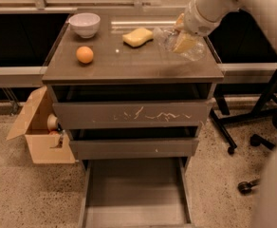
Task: Pick water bottle from bottom drawer and place on counter
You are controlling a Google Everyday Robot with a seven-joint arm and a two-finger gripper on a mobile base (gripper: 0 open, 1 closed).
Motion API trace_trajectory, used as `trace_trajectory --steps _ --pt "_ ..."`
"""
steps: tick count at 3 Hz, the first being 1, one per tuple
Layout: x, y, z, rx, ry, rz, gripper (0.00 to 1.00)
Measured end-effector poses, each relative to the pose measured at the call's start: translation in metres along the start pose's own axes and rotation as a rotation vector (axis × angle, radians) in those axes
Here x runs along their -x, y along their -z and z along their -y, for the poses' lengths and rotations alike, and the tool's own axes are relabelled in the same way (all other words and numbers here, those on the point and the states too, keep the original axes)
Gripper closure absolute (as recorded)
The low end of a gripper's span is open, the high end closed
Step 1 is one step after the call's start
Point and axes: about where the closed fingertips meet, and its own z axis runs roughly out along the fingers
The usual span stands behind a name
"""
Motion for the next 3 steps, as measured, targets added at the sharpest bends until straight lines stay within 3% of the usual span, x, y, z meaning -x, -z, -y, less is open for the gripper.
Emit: trace_trajectory --steps 1,2,3 --pt "-0.004 -0.03 0.029 0.051 -0.077 -0.037 1.0" --pt "-0.007 -0.044 0.039 0.072 -0.118 -0.046 1.0" --pt "-0.016 -0.066 0.041 0.111 -0.204 -0.027 0.74"
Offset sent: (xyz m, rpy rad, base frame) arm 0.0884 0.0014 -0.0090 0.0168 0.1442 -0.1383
